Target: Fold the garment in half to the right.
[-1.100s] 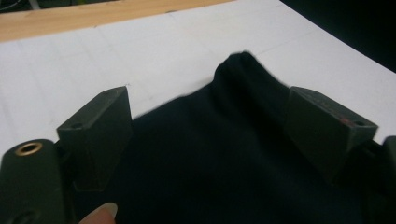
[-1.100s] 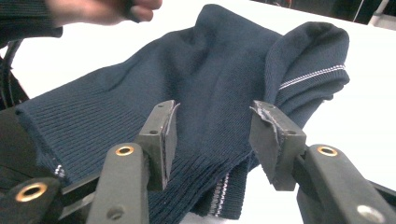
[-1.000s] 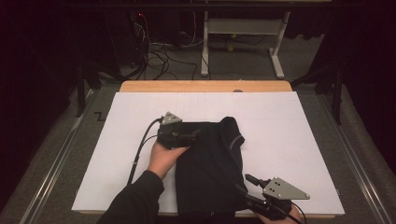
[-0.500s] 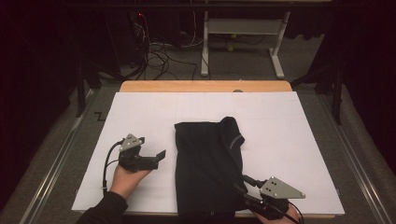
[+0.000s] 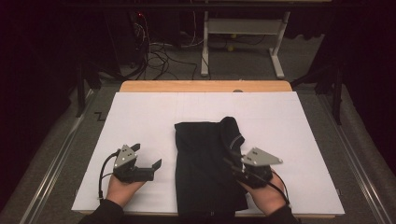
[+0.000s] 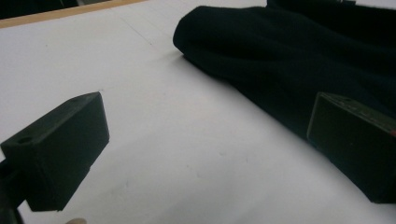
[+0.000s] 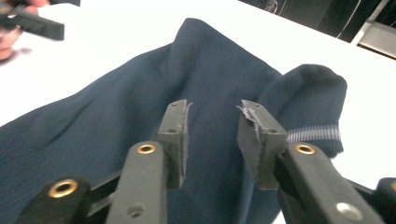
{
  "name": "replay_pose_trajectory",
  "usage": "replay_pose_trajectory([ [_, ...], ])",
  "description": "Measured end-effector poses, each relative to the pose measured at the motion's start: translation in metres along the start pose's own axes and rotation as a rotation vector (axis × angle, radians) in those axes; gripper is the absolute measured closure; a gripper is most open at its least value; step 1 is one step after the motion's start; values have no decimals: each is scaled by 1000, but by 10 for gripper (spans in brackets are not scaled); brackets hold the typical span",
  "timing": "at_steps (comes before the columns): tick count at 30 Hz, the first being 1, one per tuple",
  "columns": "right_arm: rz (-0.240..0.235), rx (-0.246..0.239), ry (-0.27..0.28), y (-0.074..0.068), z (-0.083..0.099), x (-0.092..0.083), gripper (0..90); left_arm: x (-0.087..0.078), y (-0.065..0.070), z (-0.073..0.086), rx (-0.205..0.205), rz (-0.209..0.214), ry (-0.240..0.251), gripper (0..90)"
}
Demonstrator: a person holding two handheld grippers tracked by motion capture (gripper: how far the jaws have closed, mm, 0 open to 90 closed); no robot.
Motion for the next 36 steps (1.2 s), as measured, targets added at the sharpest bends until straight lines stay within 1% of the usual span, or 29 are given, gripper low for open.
replay_pose_trajectory([
  [1, 0, -8, -14, 3, -6, 8, 675, 0, -1, 1, -2, 0, -2, 0],
  [2, -4, -11, -33, 6, -10, 16, 714, 0, -3, 1, -9, 2, -4, 0],
  [4, -33, -17, -75, 7, -15, 31, 882, -1, -7, 1, -23, -4, -1, 0],
  [6, -37, -29, -143, 9, -13, 46, 900, -2, -11, 0, -46, -3, 6, 0],
  [7, -41, -23, -179, 9, -9, 53, 900, -3, -12, -1, -54, -3, 11, 0],
  [9, -10, -27, -250, 16, 0, 67, 900, -6, -14, -1, -48, -5, 11, 0],
  [11, 3, -15, -292, 20, 9, 74, 900, -8, -14, 0, -33, -8, 11, 0],
  [12, 17, -24, -313, 24, 13, 77, 900, -9, -15, 0, -36, -7, 10, 0],
  [13, 32, -16, -327, 27, 17, 78, 900, -10, -16, 0, -42, -6, 11, 0],
  [16, 76, 13, -330, 42, 23, 77, 900, -9, -17, 0, -48, -7, 1, 0],
  [17, 84, 13, -326, 47, 25, 76, 900, -9, -18, 0, -48, -7, 2, 0],
  [19, 106, 13, -337, 56, 29, 75, 900, -8, -17, 0, -48, -5, -3, 0],
  [24, 148, 40, -350, 72, 42, 69, 900, -7, -16, 0, -50, -1, -2, 0],
  [26, 164, 56, -344, 78, 47, 65, 900, -7, -17, 0, -55, 1, -3, 0],
  [28, 172, 78, -324, 82, 51, 60, 900, -8, -18, 1, -65, 5, -1, 0],
  [30, 180, 97, -290, 84, 53, 52, 898, -8, -19, 0, -75, 10, 4, 0],
  [33, 171, 123, -214, 83, 56, 38, 862, -9, -22, 0, -95, 15, 12, 0],
  [35, 167, 145, -188, 82, 63, 30, 810, -9, -23, 0, -107, 16, 16, 0],
  [36, 158, 159, -170, 82, 67, 25, 768, -9, -24, 0, -114, 19, 12, 0],
])
Point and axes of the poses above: each handheld gripper's, and its own axes: x roughly forward along the jaws, z roughly out of its underside, y roughly to its right, the point moved 10 cm from there along x, roughly forward along the jaws, and after that the axes turned 13 degrees about -x, right-handed, at the moved point
